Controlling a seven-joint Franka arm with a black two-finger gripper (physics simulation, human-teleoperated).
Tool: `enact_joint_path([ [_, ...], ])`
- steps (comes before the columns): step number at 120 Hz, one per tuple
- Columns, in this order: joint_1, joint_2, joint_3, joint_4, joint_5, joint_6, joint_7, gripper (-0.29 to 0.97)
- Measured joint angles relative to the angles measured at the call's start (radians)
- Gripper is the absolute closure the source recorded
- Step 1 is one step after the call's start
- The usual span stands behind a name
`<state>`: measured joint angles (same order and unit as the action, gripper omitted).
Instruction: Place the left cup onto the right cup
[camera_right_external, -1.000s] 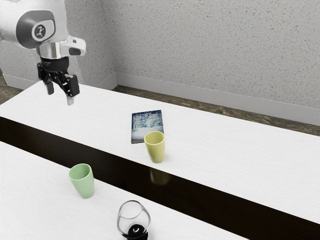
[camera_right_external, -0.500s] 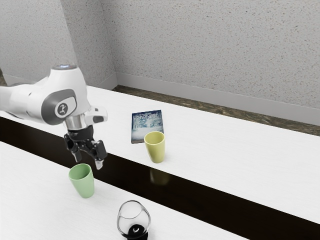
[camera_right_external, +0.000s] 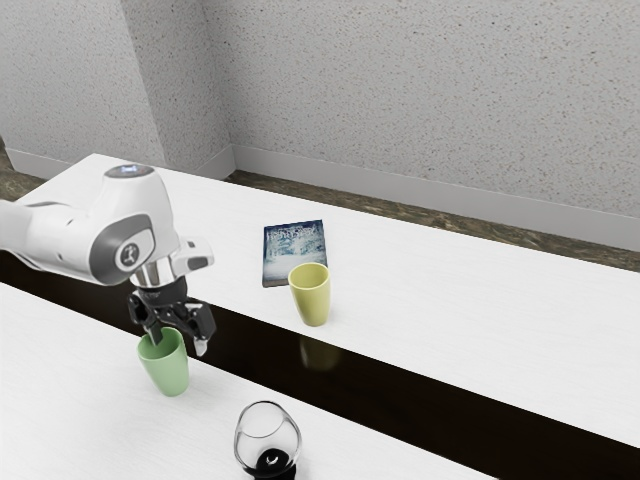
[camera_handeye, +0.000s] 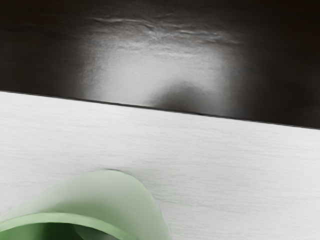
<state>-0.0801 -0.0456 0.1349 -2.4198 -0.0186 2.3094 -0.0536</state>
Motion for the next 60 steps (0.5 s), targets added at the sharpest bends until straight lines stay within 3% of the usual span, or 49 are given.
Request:
enact_joint_path([
  [20, -0.002, 0.024, 0.000, 0.000, 0.000, 0.017, -0.016, 0.01],
  [43, -0.009, 0.017, 0.000, 0.001, 0.001, 0.022, -0.031, 0.45],
  [60, -0.011, 0.017, 0.000, 0.003, 0.039, 0.022, -0.040, 0.64],
])
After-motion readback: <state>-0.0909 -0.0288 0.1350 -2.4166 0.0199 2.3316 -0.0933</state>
